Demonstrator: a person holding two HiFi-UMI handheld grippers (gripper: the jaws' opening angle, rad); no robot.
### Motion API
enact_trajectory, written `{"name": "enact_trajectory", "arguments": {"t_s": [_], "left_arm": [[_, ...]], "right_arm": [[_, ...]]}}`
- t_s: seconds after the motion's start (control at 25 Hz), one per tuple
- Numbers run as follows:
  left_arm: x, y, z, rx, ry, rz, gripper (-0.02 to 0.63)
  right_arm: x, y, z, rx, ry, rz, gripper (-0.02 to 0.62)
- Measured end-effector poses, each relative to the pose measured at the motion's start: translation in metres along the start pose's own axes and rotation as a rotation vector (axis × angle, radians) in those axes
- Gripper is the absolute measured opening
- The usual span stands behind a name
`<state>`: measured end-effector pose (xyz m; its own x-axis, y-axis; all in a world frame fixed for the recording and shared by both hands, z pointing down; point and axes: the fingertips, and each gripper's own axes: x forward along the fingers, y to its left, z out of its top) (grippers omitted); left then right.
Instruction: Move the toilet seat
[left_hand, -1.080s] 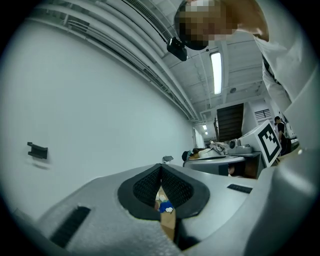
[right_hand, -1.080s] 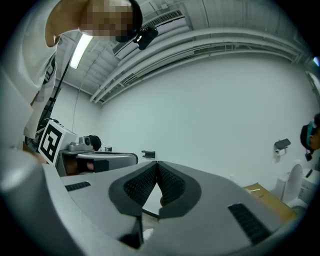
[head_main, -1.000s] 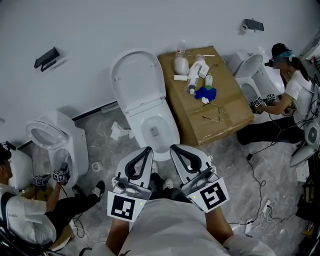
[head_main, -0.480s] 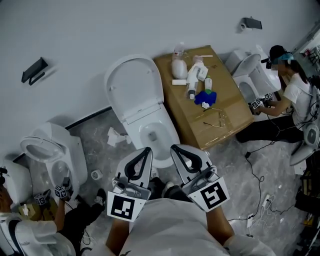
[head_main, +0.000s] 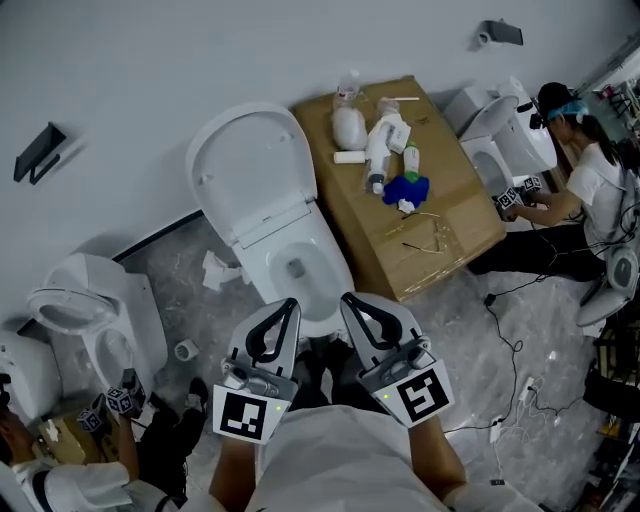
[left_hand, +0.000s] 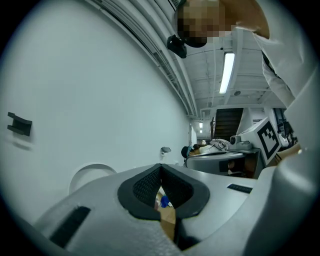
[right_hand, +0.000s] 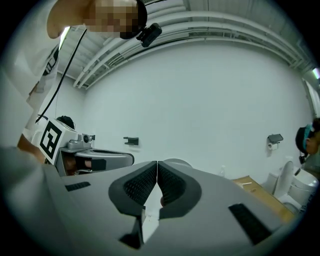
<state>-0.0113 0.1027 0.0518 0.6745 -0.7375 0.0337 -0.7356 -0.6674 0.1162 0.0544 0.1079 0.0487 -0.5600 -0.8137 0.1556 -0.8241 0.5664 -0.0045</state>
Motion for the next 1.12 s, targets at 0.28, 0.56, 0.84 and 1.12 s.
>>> {"name": "enact_trajectory", "arguments": {"t_s": [0.28, 0.56, 0.84, 1.12], "left_arm": [[0.024, 0.004, -0.038, 0.027, 0.074, 0.023, 0.009], [0.041, 0.015, -0.085, 0.02, 0.155, 0.049, 0.011], [0.052, 0.025, -0.132, -0.011, 0.202, 0.047, 0.011], [0.052, 0.026, -0.185, -0.035, 0.273, 0.035, 0.012]], "right_arm": [[0.009, -0.021, -0.032, 0.032, 0.046, 0.032, 0.014], [0.023, -0.039, -0.075, 0.084, 0.079, 0.058, 0.015], [0.039, -0.047, -0.124, 0.111, 0.134, 0.066, 0.015], [0.042, -0.047, -0.181, 0.138, 0.226, 0.077, 0.017]]}}
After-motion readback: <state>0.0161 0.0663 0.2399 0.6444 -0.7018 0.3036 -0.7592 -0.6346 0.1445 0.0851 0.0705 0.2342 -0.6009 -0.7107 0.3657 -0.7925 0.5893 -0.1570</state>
